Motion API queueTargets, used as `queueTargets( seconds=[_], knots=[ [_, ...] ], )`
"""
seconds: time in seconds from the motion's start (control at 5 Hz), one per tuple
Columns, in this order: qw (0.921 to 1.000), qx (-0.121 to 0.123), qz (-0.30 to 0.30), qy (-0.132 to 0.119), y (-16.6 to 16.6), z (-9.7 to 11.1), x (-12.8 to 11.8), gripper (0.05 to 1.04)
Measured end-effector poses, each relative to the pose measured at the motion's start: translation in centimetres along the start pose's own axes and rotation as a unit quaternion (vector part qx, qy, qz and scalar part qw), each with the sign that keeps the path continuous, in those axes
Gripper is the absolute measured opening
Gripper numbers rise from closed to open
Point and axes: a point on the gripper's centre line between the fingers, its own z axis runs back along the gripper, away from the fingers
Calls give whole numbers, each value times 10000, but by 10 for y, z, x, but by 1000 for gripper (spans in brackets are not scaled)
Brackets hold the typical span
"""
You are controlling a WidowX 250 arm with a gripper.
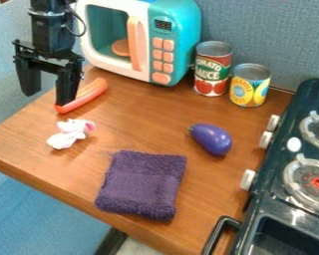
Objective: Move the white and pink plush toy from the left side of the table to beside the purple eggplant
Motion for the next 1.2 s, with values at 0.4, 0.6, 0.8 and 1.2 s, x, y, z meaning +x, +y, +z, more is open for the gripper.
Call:
queueTargets(
  seconds=[0.4,0.6,0.8,1.2],
  knots=[
    [9995,-1,61,325,-16,-30,10,1001],
    [9996,71,13,256,-24,-32,26,1001],
    [9973,339,188,630,-16,-56,38,1001],
    [9866,901,416,1293,-2,-84,43,1001]
  ],
)
